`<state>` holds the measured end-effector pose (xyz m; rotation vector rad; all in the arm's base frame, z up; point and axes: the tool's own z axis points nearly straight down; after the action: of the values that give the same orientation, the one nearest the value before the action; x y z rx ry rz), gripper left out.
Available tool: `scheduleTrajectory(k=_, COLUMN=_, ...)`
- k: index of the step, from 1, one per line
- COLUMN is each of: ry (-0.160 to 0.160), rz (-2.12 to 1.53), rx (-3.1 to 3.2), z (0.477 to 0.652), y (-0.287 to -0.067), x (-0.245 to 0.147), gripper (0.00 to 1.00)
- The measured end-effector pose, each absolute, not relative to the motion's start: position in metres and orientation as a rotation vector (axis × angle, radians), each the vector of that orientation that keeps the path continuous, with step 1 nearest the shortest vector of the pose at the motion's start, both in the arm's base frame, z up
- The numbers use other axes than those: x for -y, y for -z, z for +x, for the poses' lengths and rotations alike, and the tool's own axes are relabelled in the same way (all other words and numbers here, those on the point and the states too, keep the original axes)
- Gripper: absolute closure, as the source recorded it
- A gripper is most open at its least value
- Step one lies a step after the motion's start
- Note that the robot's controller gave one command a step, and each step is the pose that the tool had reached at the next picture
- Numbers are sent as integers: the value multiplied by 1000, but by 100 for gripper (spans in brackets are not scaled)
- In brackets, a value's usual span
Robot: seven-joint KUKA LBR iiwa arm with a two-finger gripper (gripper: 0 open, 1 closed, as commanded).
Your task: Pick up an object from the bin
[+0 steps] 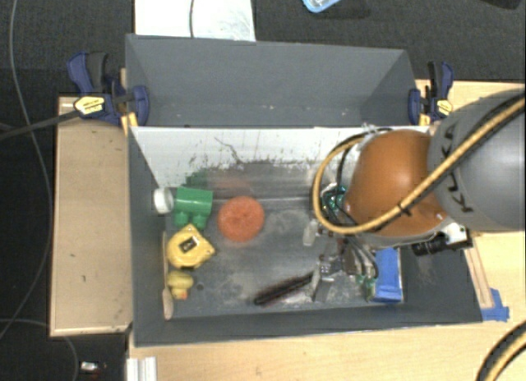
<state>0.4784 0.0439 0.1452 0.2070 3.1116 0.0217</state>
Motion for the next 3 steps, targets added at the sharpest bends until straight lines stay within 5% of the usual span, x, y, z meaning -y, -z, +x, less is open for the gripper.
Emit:
scheduleTrajectory(k=1, ry=-22, rz=-75, rx=-3114, z=511, y=-135, x=-36, gripper=0)
scheduleTrajectory(k=2, ry=-21, rz=223, rx=-3106, z=482, y=-74, x=-54, gripper=0)
scheduleTrajectory(k=3, ry=-22, rz=-27, rx=-3085, z=481, y=-45, x=-57, gripper=100)
